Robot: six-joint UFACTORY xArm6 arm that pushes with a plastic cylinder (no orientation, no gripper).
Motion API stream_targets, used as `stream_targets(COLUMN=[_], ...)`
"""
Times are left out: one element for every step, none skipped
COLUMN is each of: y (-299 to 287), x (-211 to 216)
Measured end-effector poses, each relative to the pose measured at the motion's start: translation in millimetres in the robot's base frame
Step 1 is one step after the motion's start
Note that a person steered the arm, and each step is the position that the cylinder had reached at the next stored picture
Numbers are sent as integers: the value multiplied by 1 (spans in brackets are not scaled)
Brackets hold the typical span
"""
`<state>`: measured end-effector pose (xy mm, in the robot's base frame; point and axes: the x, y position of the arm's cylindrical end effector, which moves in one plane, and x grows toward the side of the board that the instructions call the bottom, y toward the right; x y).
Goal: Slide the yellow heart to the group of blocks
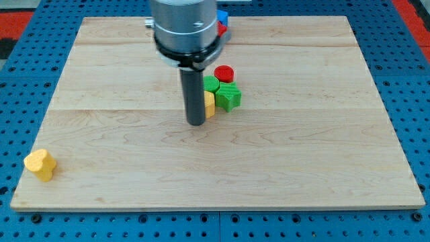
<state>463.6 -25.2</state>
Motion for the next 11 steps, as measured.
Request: stream_targets(y=[5,-26,-76,-164,-264,-277,-279,-280,-265,-232,-195], x=[-3,29,90,132,151,151,141,120,104,95,77])
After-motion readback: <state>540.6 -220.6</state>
